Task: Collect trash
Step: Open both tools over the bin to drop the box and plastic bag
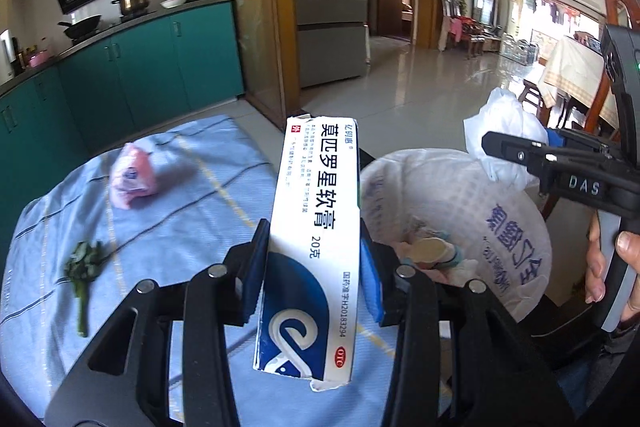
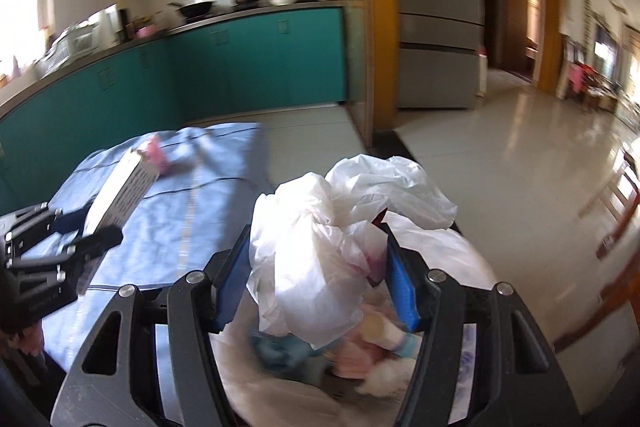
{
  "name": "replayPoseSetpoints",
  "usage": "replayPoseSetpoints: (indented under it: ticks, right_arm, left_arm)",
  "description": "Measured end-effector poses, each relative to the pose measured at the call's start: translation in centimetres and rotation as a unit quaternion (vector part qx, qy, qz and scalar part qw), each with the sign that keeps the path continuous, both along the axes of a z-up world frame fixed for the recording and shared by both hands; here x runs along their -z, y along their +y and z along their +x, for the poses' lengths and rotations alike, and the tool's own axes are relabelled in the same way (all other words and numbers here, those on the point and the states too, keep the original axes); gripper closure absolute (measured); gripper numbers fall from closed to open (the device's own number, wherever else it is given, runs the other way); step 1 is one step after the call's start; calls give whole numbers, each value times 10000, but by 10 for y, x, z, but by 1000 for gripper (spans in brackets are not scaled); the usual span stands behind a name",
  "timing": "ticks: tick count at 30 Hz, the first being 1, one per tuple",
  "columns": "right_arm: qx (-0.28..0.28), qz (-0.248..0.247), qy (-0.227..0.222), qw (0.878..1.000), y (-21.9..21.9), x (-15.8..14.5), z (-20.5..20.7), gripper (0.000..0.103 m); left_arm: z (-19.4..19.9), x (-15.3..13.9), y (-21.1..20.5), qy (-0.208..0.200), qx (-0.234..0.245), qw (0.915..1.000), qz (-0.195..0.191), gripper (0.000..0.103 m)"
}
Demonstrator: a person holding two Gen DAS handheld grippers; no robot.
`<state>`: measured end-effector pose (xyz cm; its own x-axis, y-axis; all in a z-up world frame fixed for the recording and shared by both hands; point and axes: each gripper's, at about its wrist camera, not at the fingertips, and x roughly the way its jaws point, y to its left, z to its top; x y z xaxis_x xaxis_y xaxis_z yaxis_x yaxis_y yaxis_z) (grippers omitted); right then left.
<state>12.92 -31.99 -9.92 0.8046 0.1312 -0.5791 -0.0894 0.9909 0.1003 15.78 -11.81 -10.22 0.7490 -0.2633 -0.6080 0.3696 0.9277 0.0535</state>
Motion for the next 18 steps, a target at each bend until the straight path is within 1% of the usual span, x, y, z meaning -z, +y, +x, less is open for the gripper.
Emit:
replayPoseSetpoints:
  ticks: [5, 10, 13, 14, 15, 16, 18]
  right_arm:
    - [329, 145, 20, 9994, -31, 4, -8, 42]
    - [415, 158, 37, 9990, -42, 8, -11, 42]
    - [452, 97, 67, 9989, -45, 11, -11, 42]
    - [461, 93, 84, 9989, -47, 12, -11, 42]
    - [474, 93, 93, 9988, -46, 13, -12, 42]
    - [490, 96, 108, 9987, -47, 14, -13, 42]
    - [498, 108, 115, 9986, -50, 14, -14, 42]
  left_arm:
    - [0, 17, -47, 187, 397, 9990, -88, 61]
    - [10, 38, -84, 475, 669, 9966, -88, 61]
    - [12, 47, -98, 495, 714, 9962, 4, 60]
    - [11, 47, -101, 460, 714, 9964, 56, 55]
    - [9, 48, -105, 381, 721, 9966, 107, 45]
    - [7, 47, -107, 307, 716, 9969, 135, 42]
    - [3, 44, -110, 169, 736, 9969, 205, 40]
